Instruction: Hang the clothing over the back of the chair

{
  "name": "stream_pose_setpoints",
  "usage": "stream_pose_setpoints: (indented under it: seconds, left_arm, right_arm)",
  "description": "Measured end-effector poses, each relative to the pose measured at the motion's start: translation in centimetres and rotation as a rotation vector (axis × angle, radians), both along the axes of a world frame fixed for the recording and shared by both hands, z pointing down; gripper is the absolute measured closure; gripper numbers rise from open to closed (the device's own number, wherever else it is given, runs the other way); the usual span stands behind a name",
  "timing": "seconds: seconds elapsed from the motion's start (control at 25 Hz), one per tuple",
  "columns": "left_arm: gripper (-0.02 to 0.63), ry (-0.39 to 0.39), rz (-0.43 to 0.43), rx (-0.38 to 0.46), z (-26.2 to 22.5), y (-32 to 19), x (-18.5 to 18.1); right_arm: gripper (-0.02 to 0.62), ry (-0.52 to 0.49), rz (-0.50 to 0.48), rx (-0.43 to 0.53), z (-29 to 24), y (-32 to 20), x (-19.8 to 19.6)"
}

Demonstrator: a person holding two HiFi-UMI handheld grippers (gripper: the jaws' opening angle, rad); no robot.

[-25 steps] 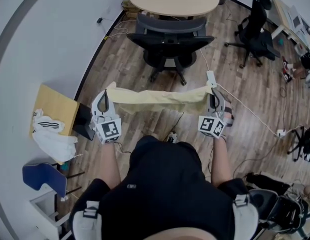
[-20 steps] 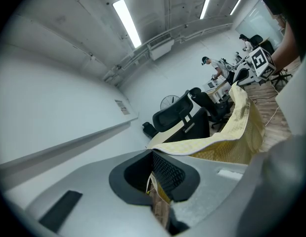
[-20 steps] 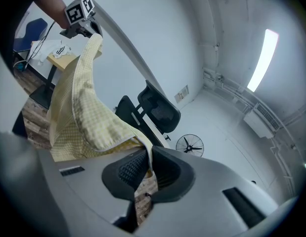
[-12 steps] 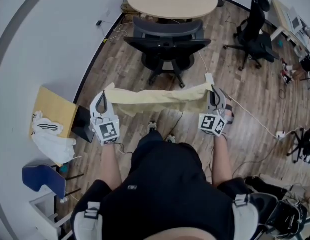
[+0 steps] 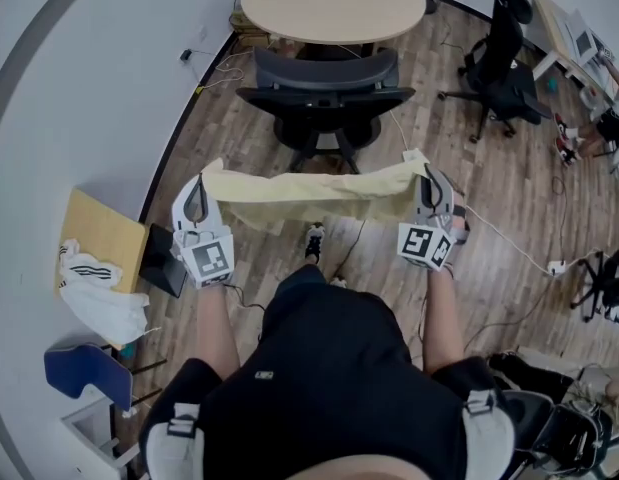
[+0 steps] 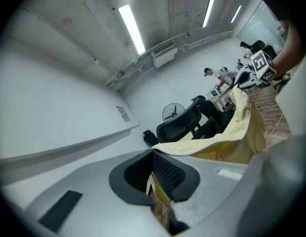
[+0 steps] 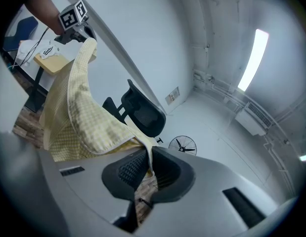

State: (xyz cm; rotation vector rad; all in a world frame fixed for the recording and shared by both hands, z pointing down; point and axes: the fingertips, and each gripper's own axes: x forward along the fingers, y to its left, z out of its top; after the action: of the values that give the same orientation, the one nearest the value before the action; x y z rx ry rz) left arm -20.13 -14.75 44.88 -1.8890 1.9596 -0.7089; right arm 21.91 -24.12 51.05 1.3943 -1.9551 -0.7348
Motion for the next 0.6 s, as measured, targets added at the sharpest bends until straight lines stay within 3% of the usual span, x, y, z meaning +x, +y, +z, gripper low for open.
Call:
stream_pose_setpoints:
  seconds: [0.32, 0.6]
  left_arm:
    - [0.606, -0.023, 0.025, 0.076, -4.0, -5.4, -0.3]
    - [0.607, -0.041, 0.019, 0.113, -6.6, -9.8, -1.1]
  right_arm:
    - [0.586, 0.01, 0.026, 0.038, -2.6, -4.8, 0.6]
    - [0.586, -0.051, 0.067, 0.089, -5.7, -9.1, 0.6]
